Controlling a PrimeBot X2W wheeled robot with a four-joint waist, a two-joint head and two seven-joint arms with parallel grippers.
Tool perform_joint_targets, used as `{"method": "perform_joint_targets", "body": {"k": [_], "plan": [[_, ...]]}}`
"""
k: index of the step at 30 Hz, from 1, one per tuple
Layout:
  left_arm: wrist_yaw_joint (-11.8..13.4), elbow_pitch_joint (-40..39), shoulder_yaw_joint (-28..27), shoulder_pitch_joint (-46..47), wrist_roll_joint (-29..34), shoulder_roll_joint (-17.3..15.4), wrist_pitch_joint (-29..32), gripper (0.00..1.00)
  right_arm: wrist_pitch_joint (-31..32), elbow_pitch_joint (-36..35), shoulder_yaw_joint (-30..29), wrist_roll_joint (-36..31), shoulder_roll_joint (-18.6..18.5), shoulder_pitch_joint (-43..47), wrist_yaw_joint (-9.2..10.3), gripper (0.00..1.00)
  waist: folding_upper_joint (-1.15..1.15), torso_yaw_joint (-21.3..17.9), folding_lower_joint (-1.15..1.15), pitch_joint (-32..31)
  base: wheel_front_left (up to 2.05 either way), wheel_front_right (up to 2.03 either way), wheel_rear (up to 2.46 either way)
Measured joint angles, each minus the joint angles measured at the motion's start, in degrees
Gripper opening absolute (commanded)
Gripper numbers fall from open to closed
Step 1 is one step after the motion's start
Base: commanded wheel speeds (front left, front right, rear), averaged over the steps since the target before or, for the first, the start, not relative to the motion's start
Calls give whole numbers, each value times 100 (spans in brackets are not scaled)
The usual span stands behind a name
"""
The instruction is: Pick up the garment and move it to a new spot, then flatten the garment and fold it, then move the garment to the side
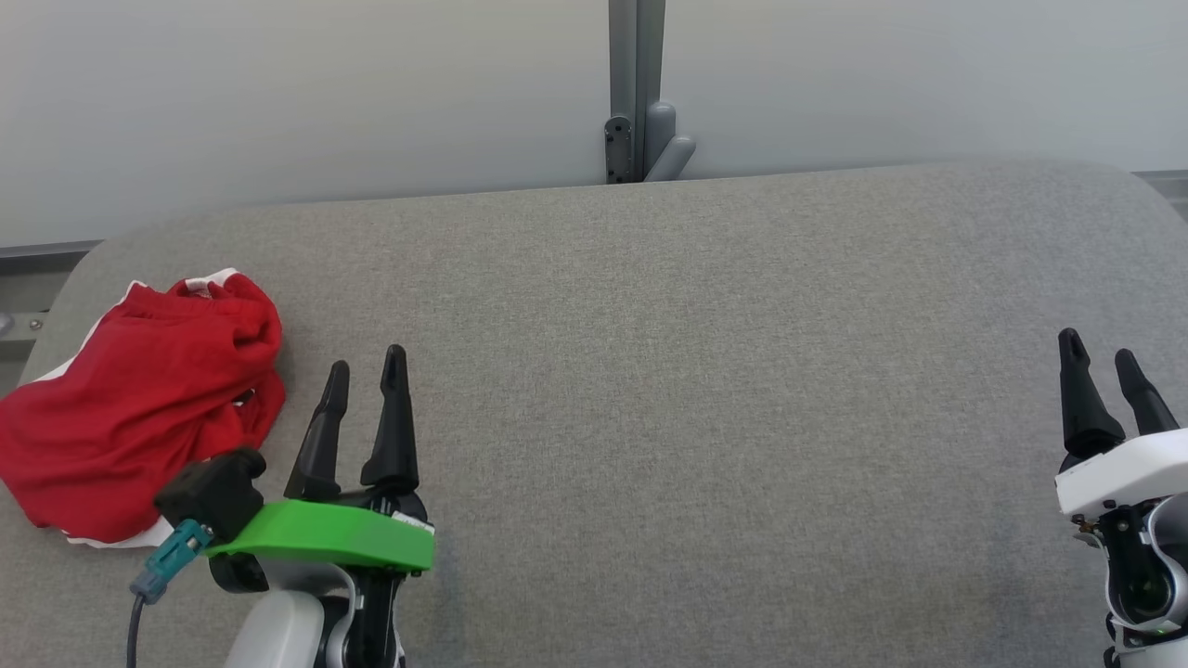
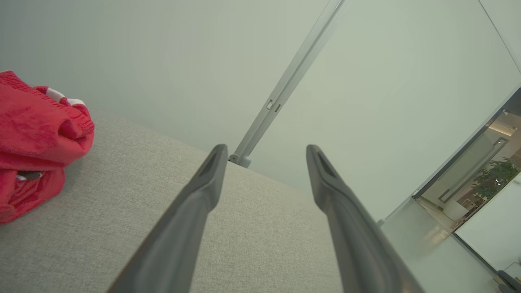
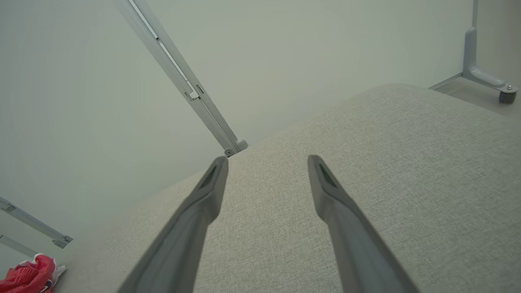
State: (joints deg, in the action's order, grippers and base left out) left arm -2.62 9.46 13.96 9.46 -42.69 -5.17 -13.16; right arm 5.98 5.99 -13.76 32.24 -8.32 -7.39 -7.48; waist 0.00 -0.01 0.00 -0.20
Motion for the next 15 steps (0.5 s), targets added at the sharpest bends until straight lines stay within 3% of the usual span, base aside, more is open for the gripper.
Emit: {"method": "perform_joint_targets", "body": {"k": [15], "plan": [[221,-90,19,-7,1165,-162,258,100,-526,-38,510,-931,47,8,0,100,0,14,0,-30,0,0,0]]}}
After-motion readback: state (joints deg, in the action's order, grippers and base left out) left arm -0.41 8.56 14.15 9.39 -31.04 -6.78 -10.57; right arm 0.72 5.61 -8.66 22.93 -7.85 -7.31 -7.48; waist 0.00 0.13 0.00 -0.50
